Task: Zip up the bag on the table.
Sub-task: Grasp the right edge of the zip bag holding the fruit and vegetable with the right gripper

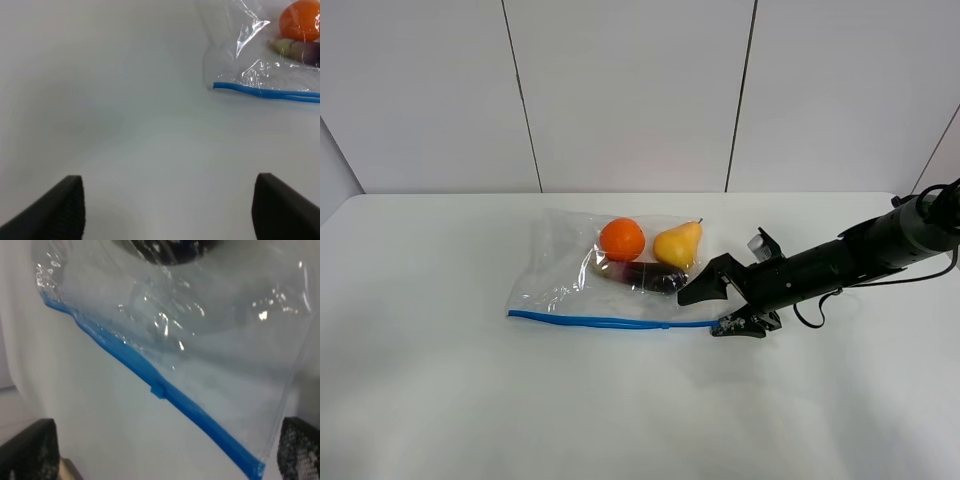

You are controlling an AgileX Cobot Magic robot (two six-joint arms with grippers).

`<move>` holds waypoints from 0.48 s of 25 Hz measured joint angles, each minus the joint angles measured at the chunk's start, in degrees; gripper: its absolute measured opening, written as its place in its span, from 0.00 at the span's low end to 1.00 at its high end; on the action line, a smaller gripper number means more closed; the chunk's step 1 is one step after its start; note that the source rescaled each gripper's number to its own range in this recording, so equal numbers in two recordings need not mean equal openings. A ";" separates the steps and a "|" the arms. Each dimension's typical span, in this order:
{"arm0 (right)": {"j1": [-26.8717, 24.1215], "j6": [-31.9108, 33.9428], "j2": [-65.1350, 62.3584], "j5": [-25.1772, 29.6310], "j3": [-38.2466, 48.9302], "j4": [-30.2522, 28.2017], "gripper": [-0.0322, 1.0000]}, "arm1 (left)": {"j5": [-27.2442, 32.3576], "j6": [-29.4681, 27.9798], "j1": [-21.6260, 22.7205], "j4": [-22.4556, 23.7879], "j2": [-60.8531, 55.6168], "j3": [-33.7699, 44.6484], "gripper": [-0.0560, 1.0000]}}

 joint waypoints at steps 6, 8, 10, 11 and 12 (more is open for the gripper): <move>0.02 -1.99 2.41 1.83 0.00 3.77 0.97 | 0.00 0.00 0.00 0.00 0.00 0.00 0.88; 0.02 -2.75 2.91 2.61 -0.02 4.52 0.97 | 0.00 0.00 0.00 0.00 0.00 0.00 0.88; 0.02 -3.45 3.47 3.30 -0.02 5.69 0.97 | 0.00 0.00 0.00 0.00 0.00 0.00 0.88; 0.02 -3.88 3.51 3.33 -0.02 6.15 0.97 | 0.00 0.00 0.00 0.00 0.00 0.00 0.88; 0.02 -4.19 3.51 3.33 -0.02 6.23 0.96 | 0.00 0.00 0.00 0.00 0.00 0.00 0.88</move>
